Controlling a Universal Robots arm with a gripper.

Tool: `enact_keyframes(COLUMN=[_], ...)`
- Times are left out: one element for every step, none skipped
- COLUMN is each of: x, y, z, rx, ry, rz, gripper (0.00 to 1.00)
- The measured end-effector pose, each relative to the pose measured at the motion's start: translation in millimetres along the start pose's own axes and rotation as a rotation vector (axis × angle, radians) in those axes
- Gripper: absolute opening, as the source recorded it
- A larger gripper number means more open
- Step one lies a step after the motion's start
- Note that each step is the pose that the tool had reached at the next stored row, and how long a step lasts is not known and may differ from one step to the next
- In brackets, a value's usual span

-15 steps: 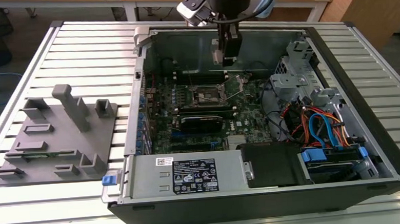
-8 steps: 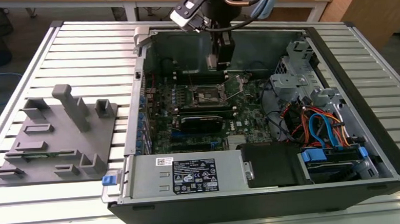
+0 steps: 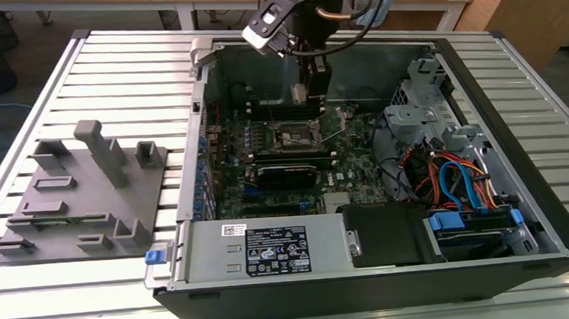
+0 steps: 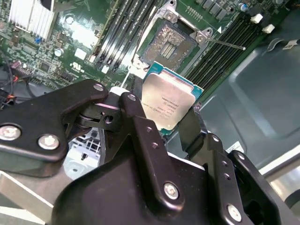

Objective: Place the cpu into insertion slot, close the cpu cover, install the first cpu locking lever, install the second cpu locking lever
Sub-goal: 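Place the cpu into insertion slot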

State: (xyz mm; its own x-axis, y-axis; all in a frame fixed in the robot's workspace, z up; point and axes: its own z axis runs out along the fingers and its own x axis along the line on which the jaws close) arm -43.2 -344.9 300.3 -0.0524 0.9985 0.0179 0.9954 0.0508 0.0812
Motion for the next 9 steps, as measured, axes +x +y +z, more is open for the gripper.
enact_keyframes(x=[0.8, 1.5, 2.0, 2.3, 2.7, 2.8, 2.7, 2.8, 2.7], y=[0.0, -0.1, -0.2, -0.4, -0.5, -0.6, -0.7, -0.8, -0.8], z=[1.5, 3.1, 4.7, 6.1, 7.6, 9.1, 10.4, 11.0, 10.9], rx=[0.0031, 0.0062, 0.0096, 0.0132, 0.0172, 0.0208, 0.0237, 0.0248, 0.0250], ry=[0.0000, 0.0002, 0.0003, 0.0002, 0.0002, 0.0004, 0.0007, 0.0007, 0.0005], rz=[0.001, 0.002, 0.002, 0.003, 0.004, 0.004, 0.004, 0.004, 0.004], gripper=[0.54, 0.54, 0.54, 0.54, 0.54, 0.54, 0.54, 0.54, 0.54])
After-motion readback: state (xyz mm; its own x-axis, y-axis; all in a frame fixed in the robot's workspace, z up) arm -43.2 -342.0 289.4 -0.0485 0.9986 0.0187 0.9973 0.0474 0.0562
